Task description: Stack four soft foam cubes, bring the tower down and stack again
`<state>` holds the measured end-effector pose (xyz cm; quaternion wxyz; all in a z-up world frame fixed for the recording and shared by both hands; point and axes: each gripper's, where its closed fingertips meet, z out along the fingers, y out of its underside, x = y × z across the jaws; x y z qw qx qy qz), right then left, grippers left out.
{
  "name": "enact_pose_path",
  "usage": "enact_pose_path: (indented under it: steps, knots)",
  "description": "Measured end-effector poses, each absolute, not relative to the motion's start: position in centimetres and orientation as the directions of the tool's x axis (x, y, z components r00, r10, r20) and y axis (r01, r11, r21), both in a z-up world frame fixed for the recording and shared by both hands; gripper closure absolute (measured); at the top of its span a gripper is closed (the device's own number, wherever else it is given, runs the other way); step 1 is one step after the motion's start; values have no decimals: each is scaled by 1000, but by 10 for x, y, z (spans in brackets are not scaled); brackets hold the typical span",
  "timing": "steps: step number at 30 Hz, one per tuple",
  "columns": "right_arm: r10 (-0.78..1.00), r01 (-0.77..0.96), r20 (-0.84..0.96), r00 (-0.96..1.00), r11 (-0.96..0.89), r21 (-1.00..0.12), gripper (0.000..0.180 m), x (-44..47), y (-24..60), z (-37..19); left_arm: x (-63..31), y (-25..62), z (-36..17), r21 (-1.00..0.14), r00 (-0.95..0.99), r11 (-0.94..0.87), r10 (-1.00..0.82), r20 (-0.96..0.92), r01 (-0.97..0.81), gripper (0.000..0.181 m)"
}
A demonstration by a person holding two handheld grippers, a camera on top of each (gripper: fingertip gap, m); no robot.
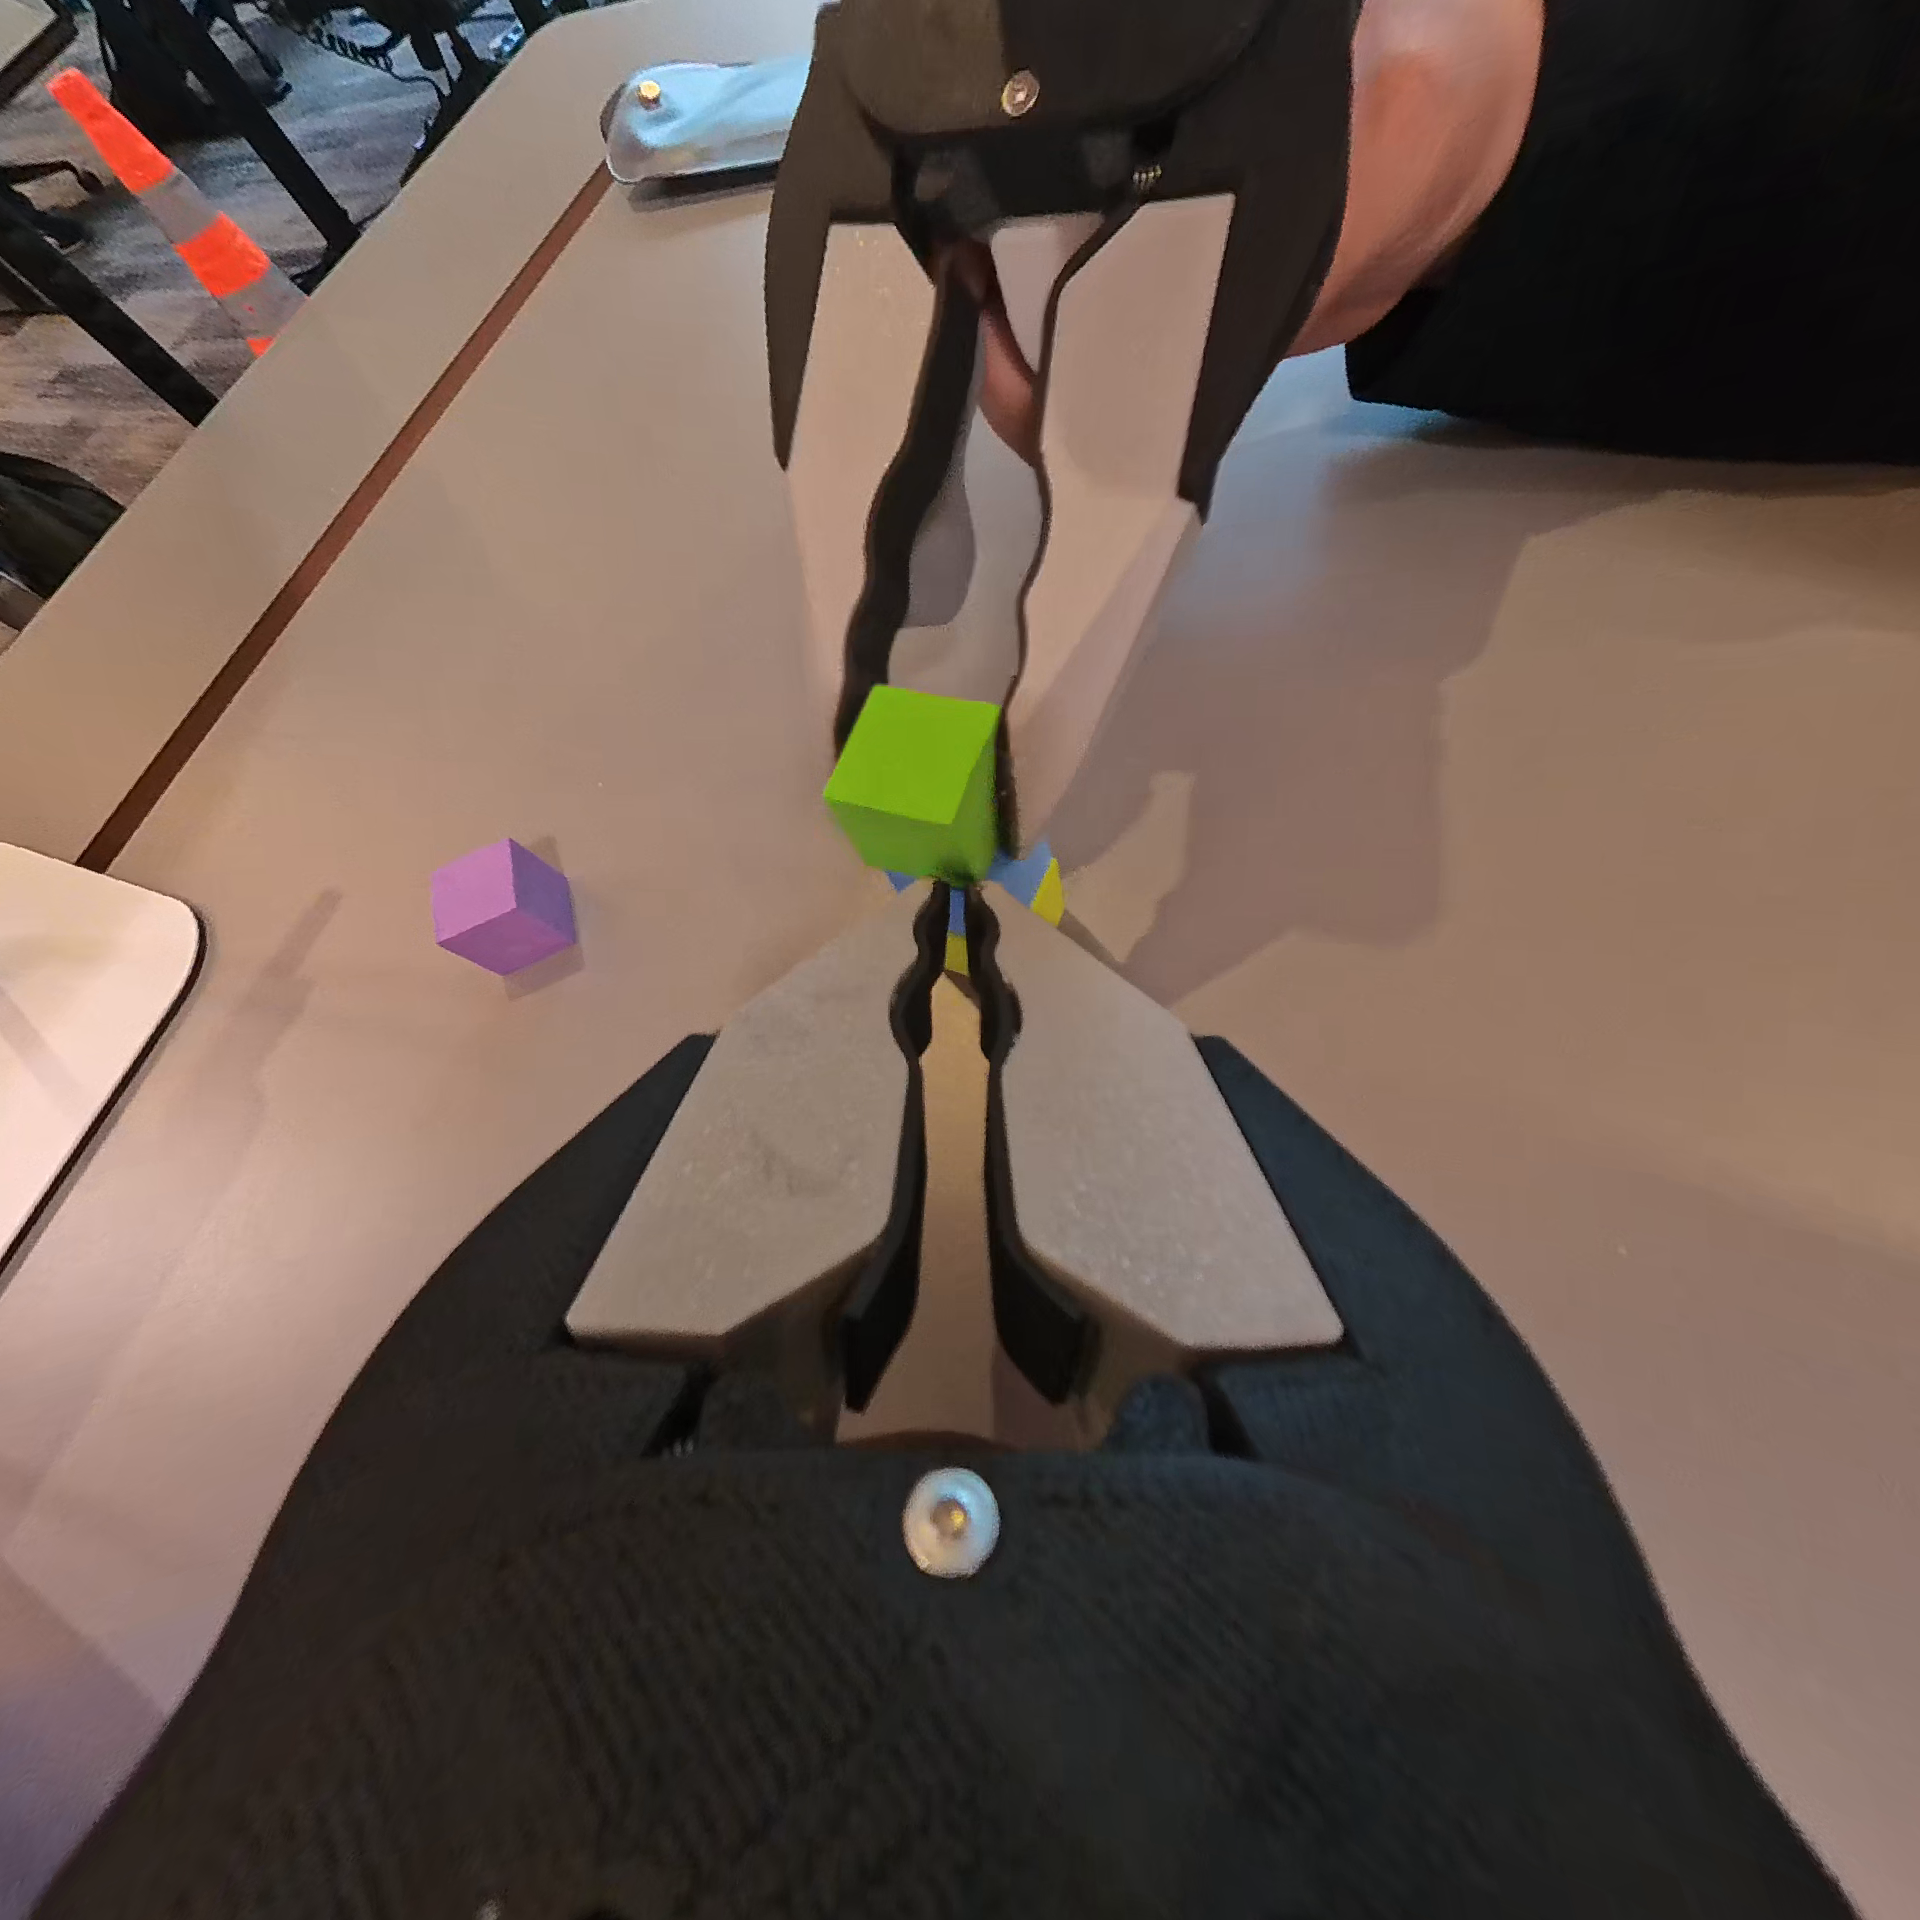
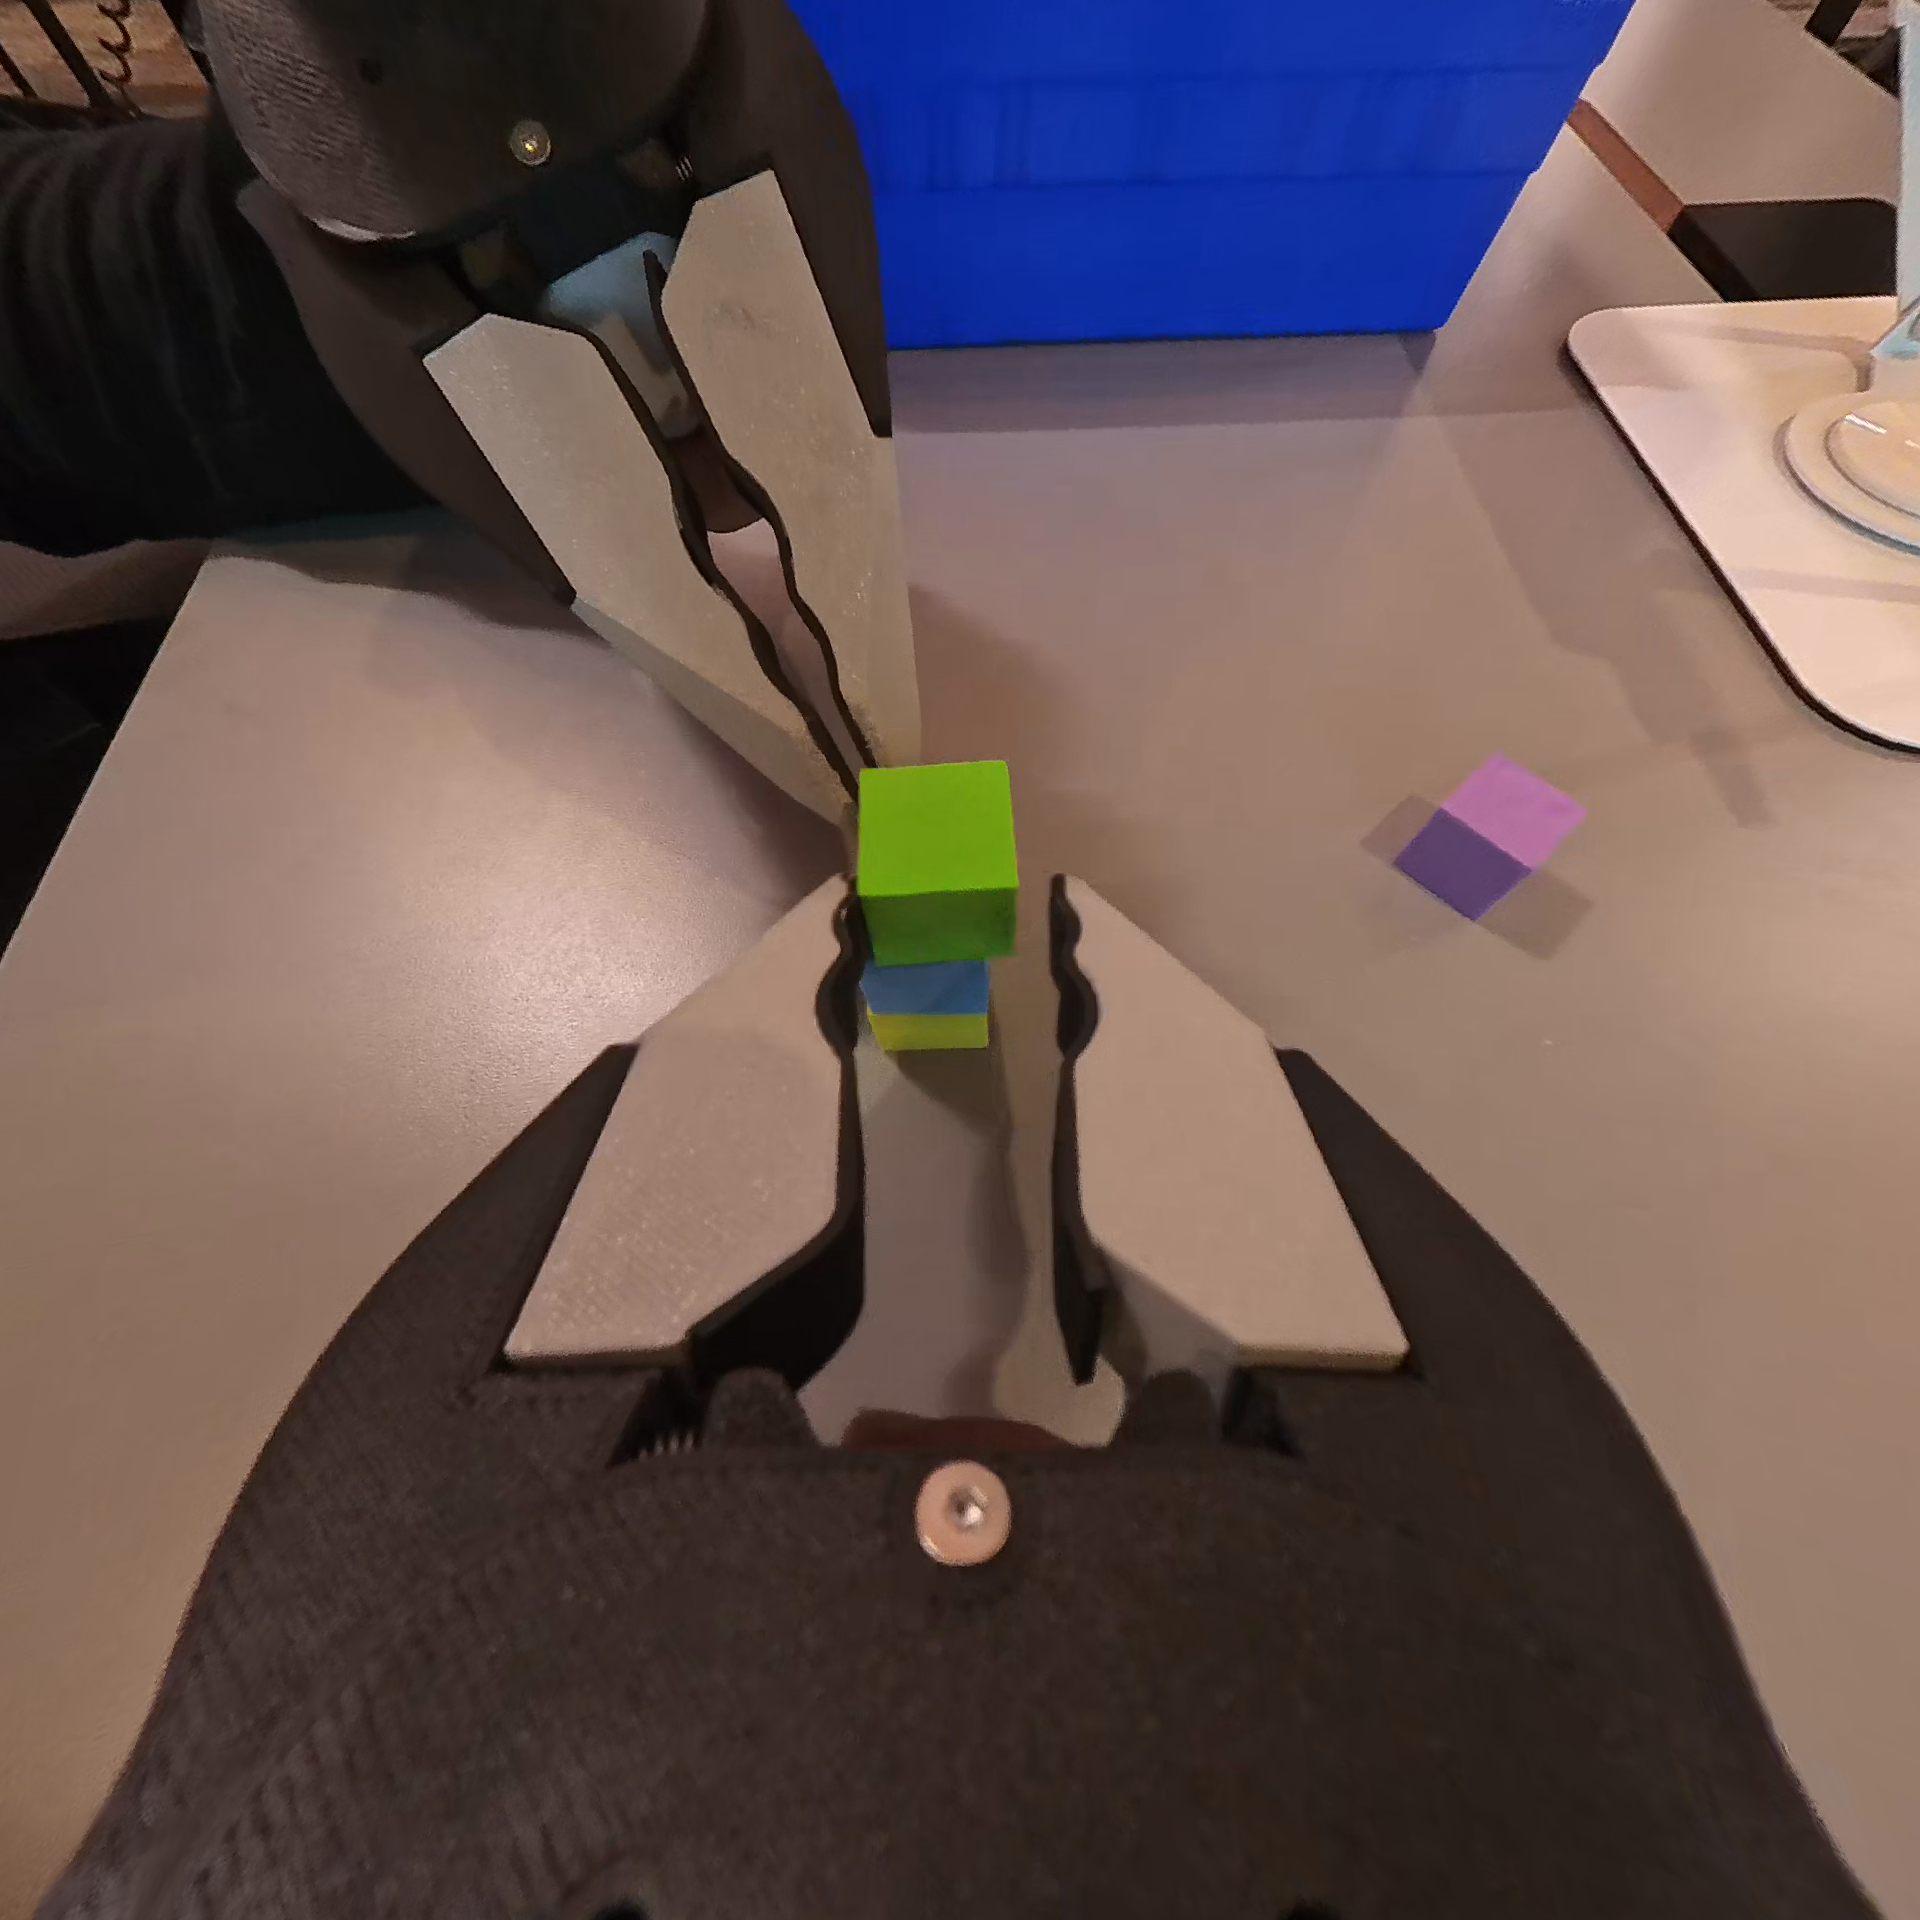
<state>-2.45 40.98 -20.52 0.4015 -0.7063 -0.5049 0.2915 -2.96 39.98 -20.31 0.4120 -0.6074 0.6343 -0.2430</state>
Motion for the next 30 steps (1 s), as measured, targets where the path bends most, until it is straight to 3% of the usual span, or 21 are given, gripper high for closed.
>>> enact_pose_path:
  steps: [3,9,12,17,20,25,28,30]
  knots:
    - [948,460,-20,318,-173,-871,131,-23,409,-201,-33,401,-204,-813,84,98,-981,-177,-575,174]
    - [945,334,-69,320,-181,-925,126,-14,411,-177,-42,425,-194,-858,211,-62,-976,-55,-510,162]
    - [929,251,-99,356,-197,-948,127,-4,420,-165,-48,448,-196,-872,325,-162,-946,4,-461,149]
    - [863,138,-152,482,-246,-959,131,22,446,-158,-57,500,-222,-864,514,-257,-858,-2,-433,114]
    - [827,101,-188,531,-282,-954,130,34,457,-162,-46,517,-223,-860,544,-330,-836,74,-390,100]
    - [812,89,-200,548,-294,-952,131,40,461,-166,-22,541,-239,-803,512,-358,-856,77,-477,110]
    - [812,101,-202,547,-303,-948,132,39,461,-170,-4,548,-250,-753,458,-417,-872,173,-510,123]
    - [811,118,-196,551,-308,-944,132,38,462,-173,1,554,-251,-742,446,-449,-866,225,-497,153]
